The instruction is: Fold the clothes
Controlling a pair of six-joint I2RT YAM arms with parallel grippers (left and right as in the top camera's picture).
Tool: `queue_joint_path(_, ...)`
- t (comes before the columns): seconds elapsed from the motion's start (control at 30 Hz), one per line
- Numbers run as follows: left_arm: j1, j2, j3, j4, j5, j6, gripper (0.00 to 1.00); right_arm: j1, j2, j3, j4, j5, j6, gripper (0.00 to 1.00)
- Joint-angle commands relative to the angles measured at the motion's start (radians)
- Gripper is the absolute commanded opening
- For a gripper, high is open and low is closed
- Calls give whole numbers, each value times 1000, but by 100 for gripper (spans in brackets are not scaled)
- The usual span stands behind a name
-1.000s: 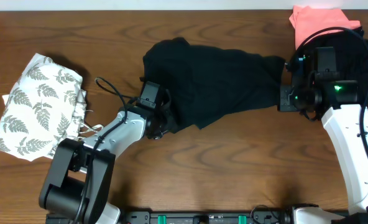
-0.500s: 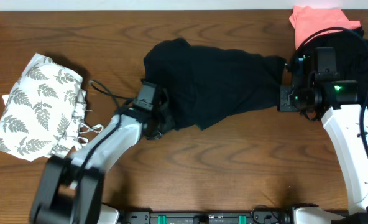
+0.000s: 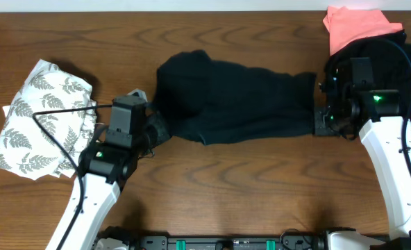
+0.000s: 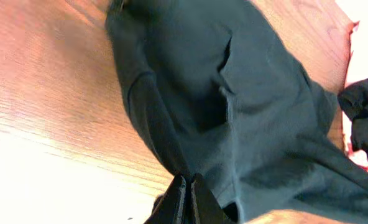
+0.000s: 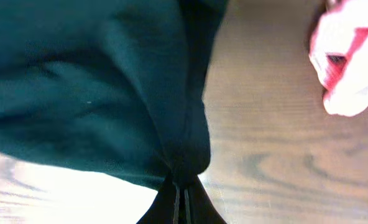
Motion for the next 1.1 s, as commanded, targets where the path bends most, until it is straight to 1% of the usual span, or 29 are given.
queue_joint_path(0.0, 6, -25, 6, -16, -65, 51, 6, -5, 5, 0, -19, 64, 32, 1)
queue_joint_path(0.1, 6, -27, 6, -27, -66, 52, 6, -5, 5, 0, -33, 62, 33, 1)
queue_joint_path(0.2, 6, -28, 8, -26, -104, 51, 6, -5, 5, 0, -43, 61, 32, 1)
queue_joint_path(0.37, 10, -29, 12, -31, -117, 51, 6, -5, 5, 0, -51, 61, 44, 4)
queue_joint_path(0.4, 10, -29, 12, -33, -117, 51, 6, -5, 5, 0, -55, 62, 53, 9)
queue_joint_path(0.43, 10, -29, 12, -35, -117, 55, 6, -5, 5, 0, -61, 62, 66, 19)
queue_joint_path(0.47, 10, -29, 12, -38, -117, 59, 6, -5, 5, 0, -64, 62, 74, 21)
queue_joint_path(0.6, 10, -29, 12, -64, -124, 70, 6, -5, 5, 0, -69, 62, 93, 21)
queue_joint_path(0.63, 10, -29, 12, -69, -125, 70, 6, -5, 5, 0, -70, 62, 95, 26)
queue_joint_path(0.67, 10, -29, 12, -72, -124, 70, 6, -5, 5, 0, -73, 63, 101, 38)
queue_joint_path(0.7, 10, -29, 12, -76, -123, 70, 6, -5, 5, 0, -78, 62, 113, 54)
queue_joint_path(0.8, 2, -27, 12, -85, -95, 90, 7, -5, 5, -3, -89, 62, 147, 68)
queue_joint_path(0.87, -11, -23, 12, -100, -71, 96, 17, -5, 5, -12, -91, 57, 177, 71)
queue_joint_path(0.93, -32, -10, 11, -119, -67, 96, 32, -5, 5, -34, -89, 57, 192, 73)
queue_joint_path(0.97, -40, -1, 11, -124, -64, 95, 36, -5, 5, -49, -84, 56, 200, 73)
queue_joint_path(1.07, -72, 45, 10, -122, 27, 63, 42, -5, 5, -110, -60, 30, 206, 74)
